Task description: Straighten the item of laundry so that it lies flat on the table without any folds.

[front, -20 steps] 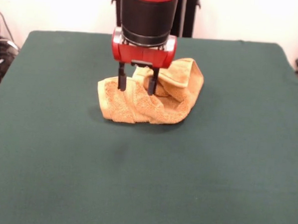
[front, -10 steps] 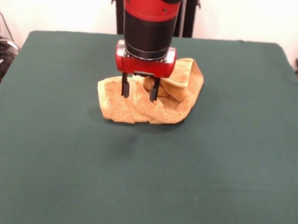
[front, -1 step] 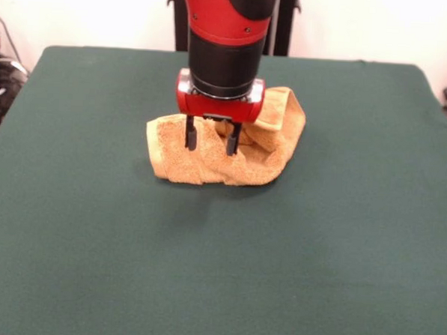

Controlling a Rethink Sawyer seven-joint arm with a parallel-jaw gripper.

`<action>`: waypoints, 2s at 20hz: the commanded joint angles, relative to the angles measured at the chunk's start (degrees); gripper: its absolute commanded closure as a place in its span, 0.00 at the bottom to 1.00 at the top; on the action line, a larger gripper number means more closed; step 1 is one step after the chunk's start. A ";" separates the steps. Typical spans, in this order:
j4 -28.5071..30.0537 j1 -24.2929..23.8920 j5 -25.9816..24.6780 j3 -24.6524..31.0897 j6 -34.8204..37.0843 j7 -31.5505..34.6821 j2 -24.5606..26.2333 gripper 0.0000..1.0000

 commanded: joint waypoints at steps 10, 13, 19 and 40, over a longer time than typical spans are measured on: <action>8.21 -1.30 -4.65 9.44 -8.08 -0.38 -2.08 0.00; 16.46 -1.26 -4.66 8.53 -10.66 2.95 -6.83 0.00; 23.79 -2.09 -8.52 8.72 -19.80 4.49 -7.29 0.00; 25.03 -1.57 -10.54 7.75 -20.84 6.30 -8.82 0.00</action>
